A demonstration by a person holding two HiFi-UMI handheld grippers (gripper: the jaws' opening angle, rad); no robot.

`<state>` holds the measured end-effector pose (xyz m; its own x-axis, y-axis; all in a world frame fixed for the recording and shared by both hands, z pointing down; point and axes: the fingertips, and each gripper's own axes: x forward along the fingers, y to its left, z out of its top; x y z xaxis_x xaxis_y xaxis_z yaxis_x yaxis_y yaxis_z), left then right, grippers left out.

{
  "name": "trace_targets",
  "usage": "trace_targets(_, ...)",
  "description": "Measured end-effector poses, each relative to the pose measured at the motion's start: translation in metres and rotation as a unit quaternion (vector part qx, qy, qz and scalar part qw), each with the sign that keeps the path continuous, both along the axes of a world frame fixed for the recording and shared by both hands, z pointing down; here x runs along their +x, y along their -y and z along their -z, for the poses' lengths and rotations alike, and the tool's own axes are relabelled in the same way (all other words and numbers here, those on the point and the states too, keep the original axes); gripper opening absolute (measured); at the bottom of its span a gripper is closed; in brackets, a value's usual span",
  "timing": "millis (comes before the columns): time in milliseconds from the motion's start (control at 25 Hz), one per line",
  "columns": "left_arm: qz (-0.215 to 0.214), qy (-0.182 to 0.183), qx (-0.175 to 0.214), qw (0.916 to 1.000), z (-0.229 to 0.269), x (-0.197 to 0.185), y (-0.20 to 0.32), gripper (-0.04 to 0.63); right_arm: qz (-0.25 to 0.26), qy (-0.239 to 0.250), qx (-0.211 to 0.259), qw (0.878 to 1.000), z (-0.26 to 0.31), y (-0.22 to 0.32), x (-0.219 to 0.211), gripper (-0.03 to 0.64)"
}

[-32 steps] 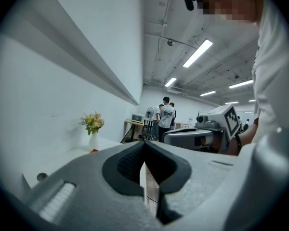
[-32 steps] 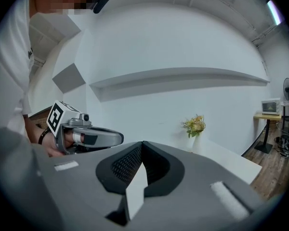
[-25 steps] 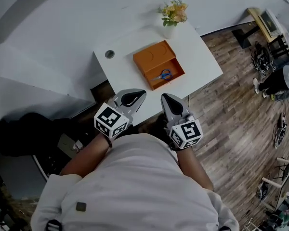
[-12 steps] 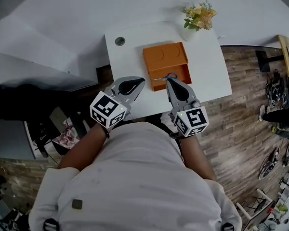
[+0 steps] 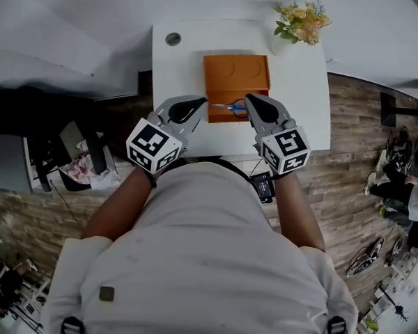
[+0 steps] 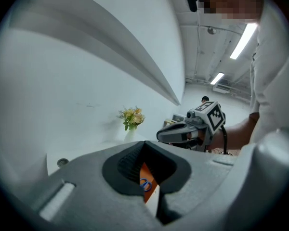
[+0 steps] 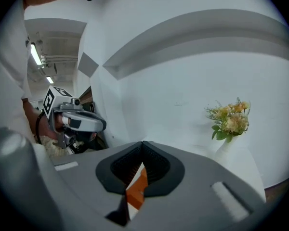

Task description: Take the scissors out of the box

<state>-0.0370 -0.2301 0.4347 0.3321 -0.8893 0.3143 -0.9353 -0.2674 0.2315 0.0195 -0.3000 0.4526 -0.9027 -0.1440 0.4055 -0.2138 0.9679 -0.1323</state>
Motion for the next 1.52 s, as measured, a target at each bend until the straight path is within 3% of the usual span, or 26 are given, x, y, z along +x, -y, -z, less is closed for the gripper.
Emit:
trace_targets(240,0.028,-0.001,-0.014,0.9995,-0.012,0.004,0.013,0.005,0.076,-0.064,0.006,0.995,-0.037,0.015,0.004,0.038)
trace_targets(400,0.036,-0.008,-0.026,0.999,-0.027,0.007,0.021,0.005,0.129,-0.142,0.026,0.981,-0.085,0.024,0.012,0.058)
trace_targets(640,0.046,-0.023,-0.047,0.9975,-0.054,0.008,0.032,0.005,0.229,-0.247,0.053,0.94,-0.148,0.013,0.019,0.095)
trace_targets(880,0.061,-0.039,-0.068,0.995,-0.081,0.006,0.034,0.005,0.296,-0.332,0.069,0.893,-0.213,0.012,0.027,0.112)
trace_targets(1360,0.086,-0.064,-0.093,0.9899,-0.113,-0.003,0.038,0.005,0.362,-0.409,0.07,0.835,-0.279,0.008,0.031,0.135)
trace_targets(1520,0.09,-0.069,-0.096,0.9888,-0.118,-0.004,0.038,0.004,0.374,-0.424,0.076,0.821,-0.29,0.007,0.032,0.138)
